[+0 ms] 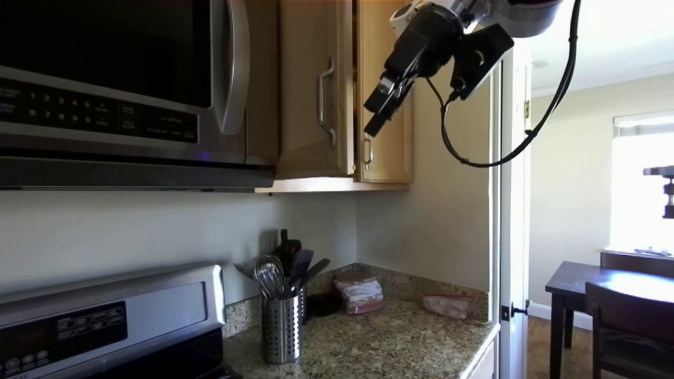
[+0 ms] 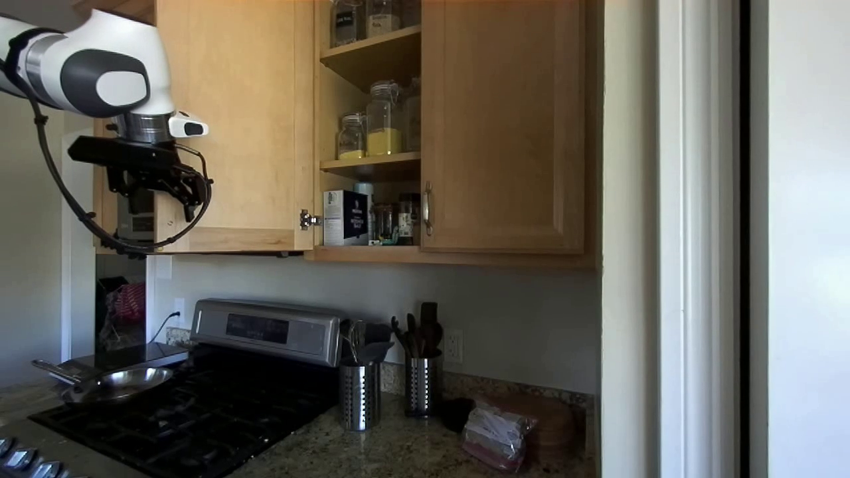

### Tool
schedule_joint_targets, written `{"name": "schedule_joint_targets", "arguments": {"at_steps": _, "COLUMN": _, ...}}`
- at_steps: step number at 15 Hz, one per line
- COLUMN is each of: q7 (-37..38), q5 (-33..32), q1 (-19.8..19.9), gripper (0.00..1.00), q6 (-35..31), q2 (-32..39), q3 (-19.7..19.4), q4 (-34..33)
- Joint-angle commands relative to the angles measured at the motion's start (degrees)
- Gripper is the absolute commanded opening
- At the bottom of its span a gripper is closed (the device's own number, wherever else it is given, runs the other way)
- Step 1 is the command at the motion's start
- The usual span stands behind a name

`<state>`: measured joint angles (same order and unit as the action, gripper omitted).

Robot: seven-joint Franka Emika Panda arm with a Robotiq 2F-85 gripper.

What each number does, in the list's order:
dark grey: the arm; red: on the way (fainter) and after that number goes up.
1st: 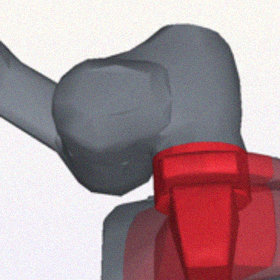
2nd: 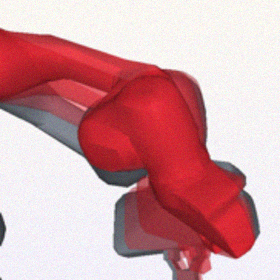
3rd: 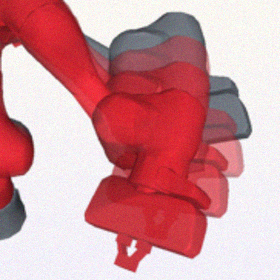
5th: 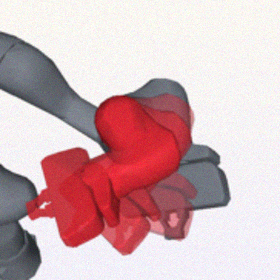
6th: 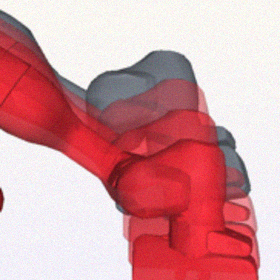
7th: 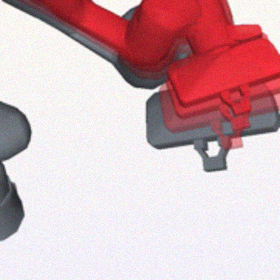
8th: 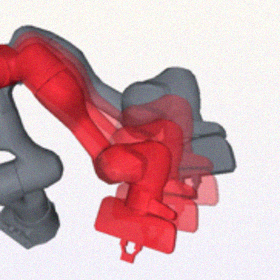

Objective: Put the paper on the counter on the bottom shelf of the open cabinet and then close the cabinet door

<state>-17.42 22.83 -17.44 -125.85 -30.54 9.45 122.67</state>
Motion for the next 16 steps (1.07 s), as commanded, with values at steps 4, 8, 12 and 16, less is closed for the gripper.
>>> {"name": "schedule_joint_targets", "arguments": {"at_steps": 4, "q7": 4.52, "q5": -0.40, "q1": -0.66, "gripper": 1.00, "q6": -1.31, "q2": 3.12, "q3": 0.90, "q4": -3.79}}
{"name": "schedule_joint_targets", "arguments": {"at_steps": 8, "q7": 5.18, "q5": -0.56, "q1": -0.33, "gripper": 1.00, "q6": -4.31, "q2": 5.59, "q3": 1.42, "q4": -4.82}}
{"name": "schedule_joint_targets", "arguments": {"at_steps": 12, "q7": 5.64, "q5": -2.35, "q1": 0.57, "gripper": 1.00, "q6": -8.04, "q2": 7.60, "q3": 1.65, "q4": -5.12}}
{"name": "schedule_joint_targets", "arguments": {"at_steps": 16, "q7": 5.77, "q5": -4.87, "q1": 1.71, "gripper": 1.00, "q6": -8.38, "q2": 6.65, "q3": 0.93, "q4": -4.41}}
